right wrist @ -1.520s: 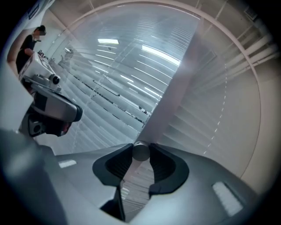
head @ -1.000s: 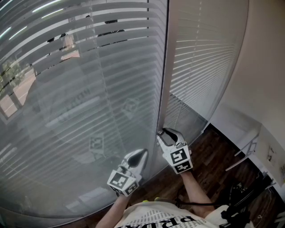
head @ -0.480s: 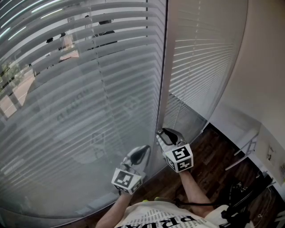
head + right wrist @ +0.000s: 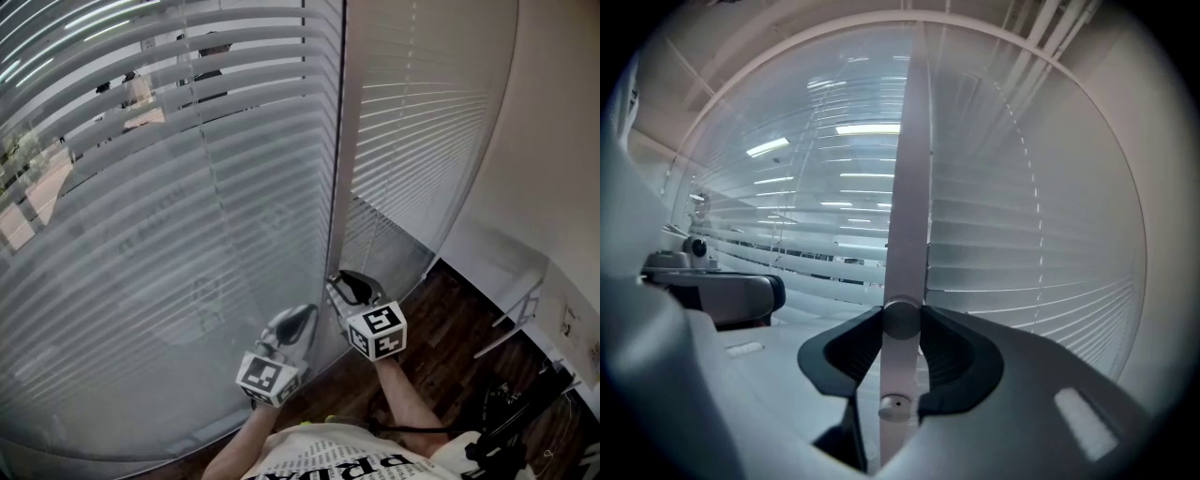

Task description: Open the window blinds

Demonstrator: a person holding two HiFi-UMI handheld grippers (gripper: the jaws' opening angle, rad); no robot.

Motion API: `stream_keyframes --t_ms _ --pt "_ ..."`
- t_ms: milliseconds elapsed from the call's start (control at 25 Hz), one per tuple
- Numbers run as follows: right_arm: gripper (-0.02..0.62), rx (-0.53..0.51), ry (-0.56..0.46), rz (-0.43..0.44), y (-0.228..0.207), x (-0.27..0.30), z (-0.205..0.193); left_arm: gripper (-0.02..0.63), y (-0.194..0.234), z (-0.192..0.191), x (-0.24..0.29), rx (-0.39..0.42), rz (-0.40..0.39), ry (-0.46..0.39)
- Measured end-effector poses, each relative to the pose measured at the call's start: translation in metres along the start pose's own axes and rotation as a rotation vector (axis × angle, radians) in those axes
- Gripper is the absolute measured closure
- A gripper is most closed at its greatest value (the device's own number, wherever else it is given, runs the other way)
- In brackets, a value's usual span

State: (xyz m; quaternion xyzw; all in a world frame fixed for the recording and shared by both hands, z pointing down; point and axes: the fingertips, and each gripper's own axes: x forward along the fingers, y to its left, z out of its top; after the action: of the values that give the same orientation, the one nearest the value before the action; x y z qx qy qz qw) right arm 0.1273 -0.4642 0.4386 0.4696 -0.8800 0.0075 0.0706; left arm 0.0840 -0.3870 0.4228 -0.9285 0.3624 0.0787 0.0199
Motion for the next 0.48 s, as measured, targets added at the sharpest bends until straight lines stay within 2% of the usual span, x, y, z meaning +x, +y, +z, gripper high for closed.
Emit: stream_keyframes --t_ms 320,480 --pt "0.465 0.107 -0.02 0.034 0.0012 0.0002 0.0005 0.614 -0.002 0.0003 0.0011 -0.005 -0.002 0.001" --pt "0.465 0.098 -0.032 0.031 0.0007 -0.0006 0.0006 0.614 -0.0021 -0.0004 0.0013 -0.007 0.001 0.001"
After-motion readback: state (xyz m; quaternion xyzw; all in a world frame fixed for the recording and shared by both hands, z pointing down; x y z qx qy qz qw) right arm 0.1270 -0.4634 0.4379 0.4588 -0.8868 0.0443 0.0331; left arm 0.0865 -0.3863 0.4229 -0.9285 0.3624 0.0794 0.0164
